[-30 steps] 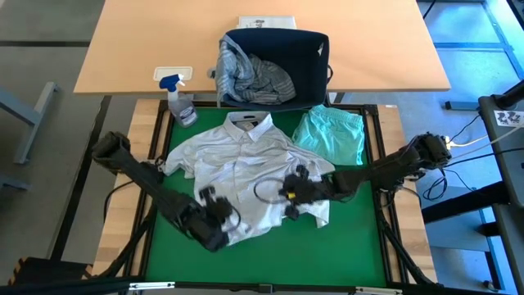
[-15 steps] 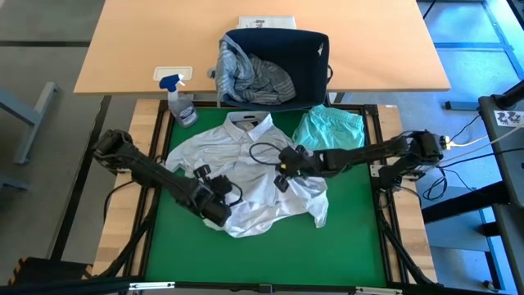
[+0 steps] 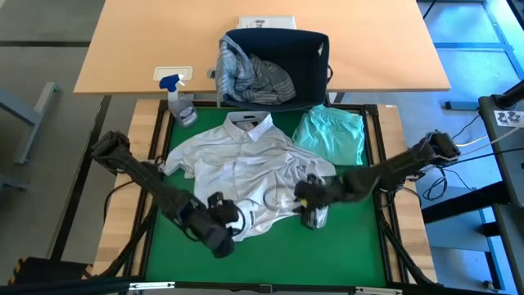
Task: Fold laundry
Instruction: Fold the white polo shirt
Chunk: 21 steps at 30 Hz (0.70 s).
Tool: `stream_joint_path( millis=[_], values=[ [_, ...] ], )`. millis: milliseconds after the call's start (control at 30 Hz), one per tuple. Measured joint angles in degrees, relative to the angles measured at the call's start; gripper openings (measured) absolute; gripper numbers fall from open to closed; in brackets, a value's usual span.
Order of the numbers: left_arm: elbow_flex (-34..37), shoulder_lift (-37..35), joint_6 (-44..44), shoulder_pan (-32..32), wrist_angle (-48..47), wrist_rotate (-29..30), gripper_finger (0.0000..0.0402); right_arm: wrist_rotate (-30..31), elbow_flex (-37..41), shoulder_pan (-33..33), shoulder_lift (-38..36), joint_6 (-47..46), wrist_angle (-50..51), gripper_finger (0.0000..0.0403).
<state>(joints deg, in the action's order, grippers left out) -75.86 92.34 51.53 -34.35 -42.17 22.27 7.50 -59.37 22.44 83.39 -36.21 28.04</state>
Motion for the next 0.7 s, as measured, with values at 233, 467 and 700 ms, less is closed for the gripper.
stream_joint_path(
  millis=[233,467,700],
  values=[
    [8.0,1.1,13.6,-3.1,7.5,-0.3,0.0139,8.4,0.0,6.7,8.9,-12.1,-0.1,0.0182],
    [12.7,8.5,15.9,-4.1,32.8,-1.9,0.0139,8.8,0.1,4.0,17.1,-20.4,-1.1,0.0182],
    [12.8,15.8,20.2,-2.1,31.6,-2.1,0.0139,10.8,0.1,1.7,20.1,-22.5,-4.8,0.0182]
  ],
)
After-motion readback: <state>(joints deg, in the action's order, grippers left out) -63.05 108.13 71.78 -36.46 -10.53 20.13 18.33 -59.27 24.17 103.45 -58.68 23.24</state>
